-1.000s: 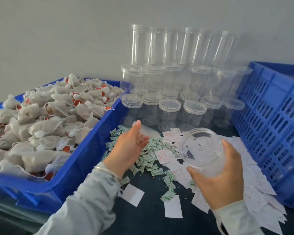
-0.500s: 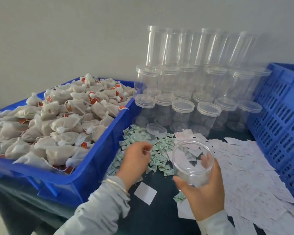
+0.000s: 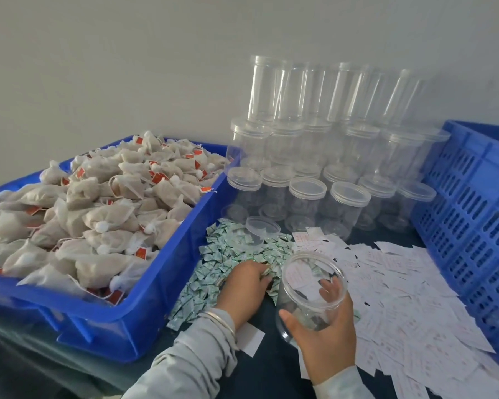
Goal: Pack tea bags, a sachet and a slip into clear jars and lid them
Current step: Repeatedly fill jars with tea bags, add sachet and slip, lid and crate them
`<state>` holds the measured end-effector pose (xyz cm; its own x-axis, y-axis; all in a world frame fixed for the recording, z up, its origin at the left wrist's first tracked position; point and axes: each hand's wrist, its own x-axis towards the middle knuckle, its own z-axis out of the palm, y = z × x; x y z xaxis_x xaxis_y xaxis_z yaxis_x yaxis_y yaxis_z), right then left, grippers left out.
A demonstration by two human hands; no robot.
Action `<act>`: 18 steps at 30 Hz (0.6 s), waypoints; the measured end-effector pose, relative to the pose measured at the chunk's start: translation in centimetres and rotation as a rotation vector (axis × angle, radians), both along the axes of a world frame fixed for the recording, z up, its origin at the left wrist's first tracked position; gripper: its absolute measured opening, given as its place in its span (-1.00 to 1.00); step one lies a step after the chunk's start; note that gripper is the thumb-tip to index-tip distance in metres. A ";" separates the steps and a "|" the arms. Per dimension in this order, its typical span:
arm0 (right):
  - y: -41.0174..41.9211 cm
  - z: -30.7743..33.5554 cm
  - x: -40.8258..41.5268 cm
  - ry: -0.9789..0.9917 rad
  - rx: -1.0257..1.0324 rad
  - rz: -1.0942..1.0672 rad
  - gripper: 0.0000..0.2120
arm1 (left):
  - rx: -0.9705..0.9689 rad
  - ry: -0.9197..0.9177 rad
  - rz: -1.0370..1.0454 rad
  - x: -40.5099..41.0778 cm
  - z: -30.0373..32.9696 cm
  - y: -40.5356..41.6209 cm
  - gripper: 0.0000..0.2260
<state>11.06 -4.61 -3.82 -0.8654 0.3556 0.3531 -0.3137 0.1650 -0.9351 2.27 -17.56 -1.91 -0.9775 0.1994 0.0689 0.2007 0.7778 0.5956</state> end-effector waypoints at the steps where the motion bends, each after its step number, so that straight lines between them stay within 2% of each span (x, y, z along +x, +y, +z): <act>1: 0.0 -0.1 0.0 -0.002 0.007 0.020 -0.10 | 0.031 -0.008 0.005 0.0 0.0 -0.2 -0.81; 7: -0.1 -0.6 0.1 -0.032 0.045 0.056 -0.06 | 0.139 0.018 0.094 0.4 1.4 -1.1 -0.70; 10: -0.1 -0.7 0.2 -0.044 0.034 0.061 -0.07 | 0.267 0.112 0.137 1.7 3.9 -1.6 -0.86; 14: -0.7 0.1 0.0 -0.028 0.016 0.076 -0.05 | 0.482 0.171 0.150 4.4 8.5 -2.3 -0.91; 16: -1.3 1.1 -0.4 0.031 0.059 0.123 -0.09 | 0.453 0.180 0.064 5.9 10.2 -2.1 -0.95; 18: -2.1 2.4 -0.8 0.059 0.032 0.177 -0.10 | 0.344 0.198 0.016 7.0 11.1 -2.5 -0.85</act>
